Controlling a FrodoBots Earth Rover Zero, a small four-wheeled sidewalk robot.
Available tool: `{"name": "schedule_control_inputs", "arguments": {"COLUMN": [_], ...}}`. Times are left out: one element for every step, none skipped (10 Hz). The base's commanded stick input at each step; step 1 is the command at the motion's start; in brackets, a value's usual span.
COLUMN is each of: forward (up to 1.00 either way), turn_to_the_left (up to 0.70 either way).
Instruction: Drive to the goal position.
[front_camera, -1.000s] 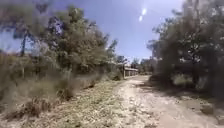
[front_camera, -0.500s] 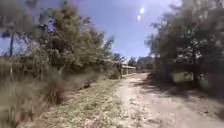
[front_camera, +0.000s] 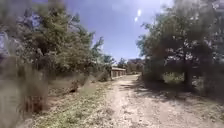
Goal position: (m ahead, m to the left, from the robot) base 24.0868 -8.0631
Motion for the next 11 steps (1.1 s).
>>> {"name": "schedule_control_inputs", "arguments": {"forward": [0.70,0.70,0.70,0.70,0.70,0.70,0.70,0.70,0.70,0.70,0.70], "turn_to_the_left": [-0.08,-0.35,-0.35,-0.35,-0.35,-0.35,-0.09,0.00,-0.16,-0.32,0.00]}}
